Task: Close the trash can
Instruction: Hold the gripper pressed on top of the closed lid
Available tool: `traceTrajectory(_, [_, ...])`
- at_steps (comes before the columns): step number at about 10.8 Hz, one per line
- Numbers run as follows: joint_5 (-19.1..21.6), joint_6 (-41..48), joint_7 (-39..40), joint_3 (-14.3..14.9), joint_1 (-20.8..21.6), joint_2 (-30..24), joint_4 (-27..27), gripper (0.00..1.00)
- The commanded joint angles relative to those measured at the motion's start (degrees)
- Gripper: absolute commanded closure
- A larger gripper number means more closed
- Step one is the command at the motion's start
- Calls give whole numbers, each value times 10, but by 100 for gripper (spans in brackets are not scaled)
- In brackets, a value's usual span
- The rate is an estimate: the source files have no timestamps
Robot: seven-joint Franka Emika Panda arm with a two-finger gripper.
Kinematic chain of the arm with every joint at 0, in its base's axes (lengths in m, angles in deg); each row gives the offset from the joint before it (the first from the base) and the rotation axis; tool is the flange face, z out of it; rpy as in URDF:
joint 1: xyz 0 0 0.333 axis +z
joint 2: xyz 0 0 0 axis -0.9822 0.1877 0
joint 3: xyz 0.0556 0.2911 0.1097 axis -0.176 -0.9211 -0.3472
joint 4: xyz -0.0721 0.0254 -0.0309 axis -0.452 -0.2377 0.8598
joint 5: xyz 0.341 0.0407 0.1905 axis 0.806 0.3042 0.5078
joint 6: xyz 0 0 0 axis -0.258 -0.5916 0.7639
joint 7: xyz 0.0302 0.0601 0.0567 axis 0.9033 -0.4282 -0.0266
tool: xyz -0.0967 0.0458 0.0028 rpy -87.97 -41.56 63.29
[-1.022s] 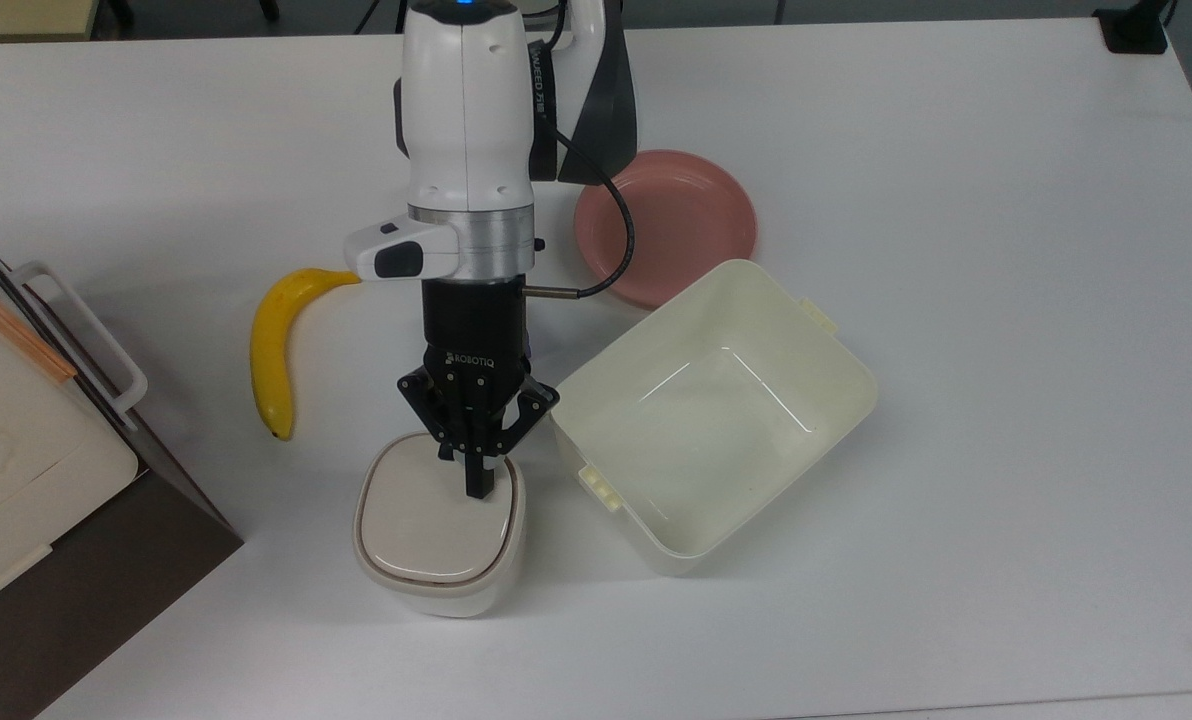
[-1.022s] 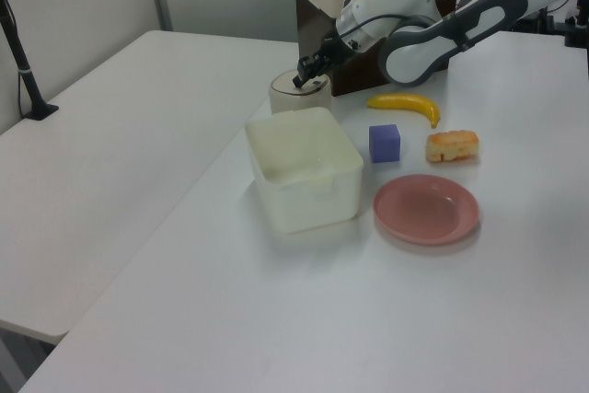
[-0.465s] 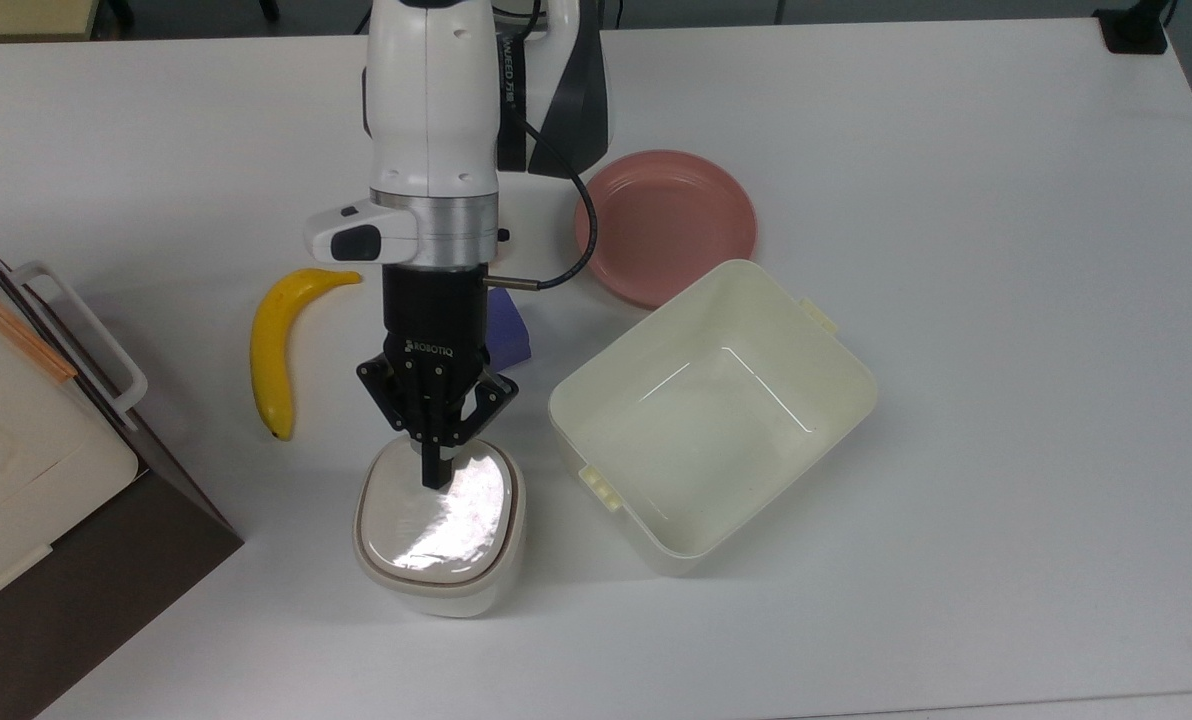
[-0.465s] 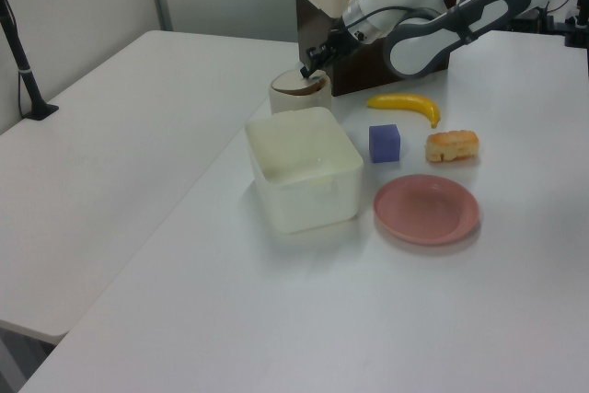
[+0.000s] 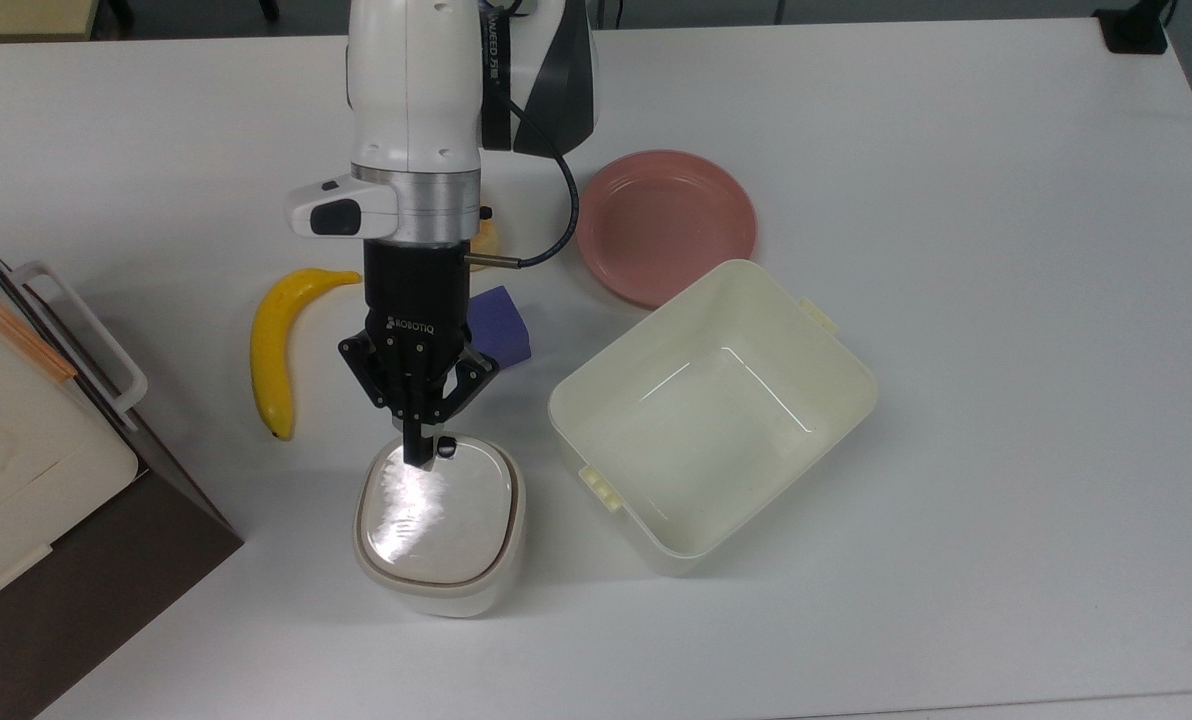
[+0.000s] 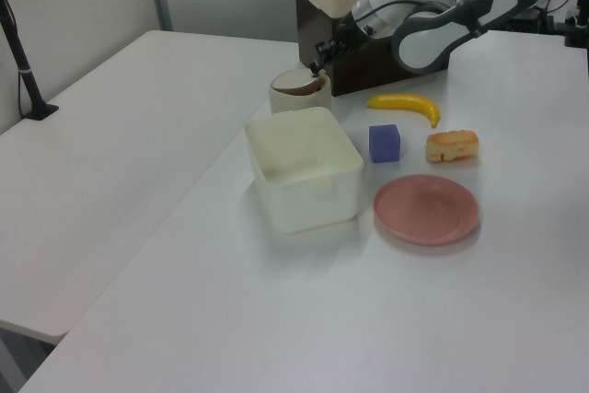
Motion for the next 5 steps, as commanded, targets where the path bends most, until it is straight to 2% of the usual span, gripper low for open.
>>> traceTrajectory(1, [-22,12,10,6,5,-31,53,100])
traceTrajectory(5, [-47,9,10,5,6,1,37,100])
